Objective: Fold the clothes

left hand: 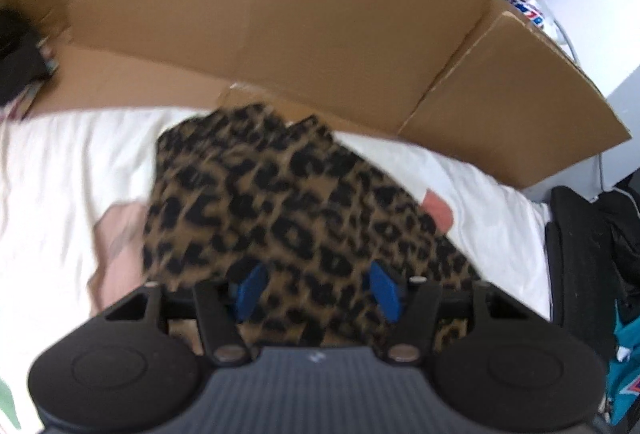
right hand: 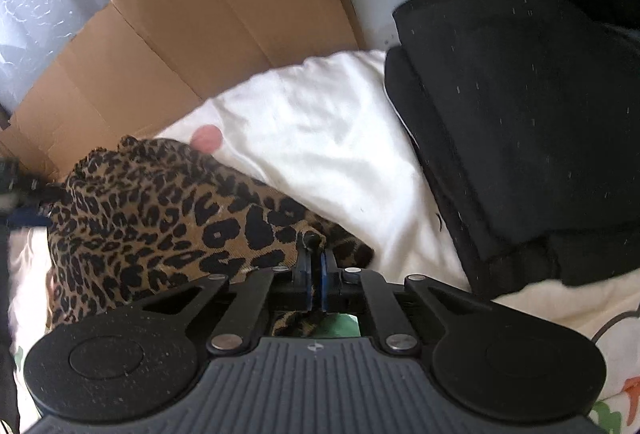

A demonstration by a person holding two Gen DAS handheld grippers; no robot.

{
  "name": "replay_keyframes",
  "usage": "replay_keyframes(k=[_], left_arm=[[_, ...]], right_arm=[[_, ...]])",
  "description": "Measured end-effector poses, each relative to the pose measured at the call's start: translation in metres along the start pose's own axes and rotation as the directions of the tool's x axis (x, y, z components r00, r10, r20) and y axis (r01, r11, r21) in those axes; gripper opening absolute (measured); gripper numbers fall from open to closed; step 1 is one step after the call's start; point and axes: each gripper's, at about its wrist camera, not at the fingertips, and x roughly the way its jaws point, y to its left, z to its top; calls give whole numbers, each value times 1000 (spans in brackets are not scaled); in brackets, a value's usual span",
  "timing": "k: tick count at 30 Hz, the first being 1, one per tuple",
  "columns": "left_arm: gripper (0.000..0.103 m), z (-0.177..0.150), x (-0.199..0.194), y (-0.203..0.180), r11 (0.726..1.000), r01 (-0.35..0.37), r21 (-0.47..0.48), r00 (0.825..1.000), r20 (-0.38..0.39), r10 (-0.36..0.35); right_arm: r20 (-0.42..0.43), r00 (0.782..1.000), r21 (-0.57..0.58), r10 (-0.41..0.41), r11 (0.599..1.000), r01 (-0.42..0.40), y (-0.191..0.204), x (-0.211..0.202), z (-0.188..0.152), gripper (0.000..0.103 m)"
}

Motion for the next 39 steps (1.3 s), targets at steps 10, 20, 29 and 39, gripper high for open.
replay_keyframes(k=[10, 20, 29, 39], left_arm=[[37, 54, 35, -30, 998, -57, 17, 998, 2, 57], [36, 71, 70, -54, 994, -112, 6, 991, -66, 112], [36, 65, 106, -37, 981, -163, -106, 977, -155, 145], [34, 56, 111, -31, 980, -160, -121, 977, -163, 139]], right_arm=[[8, 999, 10, 54, 999, -54, -12, 2, -4, 2], [11, 996, 9, 85, 996, -85, -19, 3, -5, 2], [6, 995, 8, 101, 995, -101, -22, 4, -6, 2], [4, 994, 18, 105, 994, -105, -23, 6, -5, 3]])
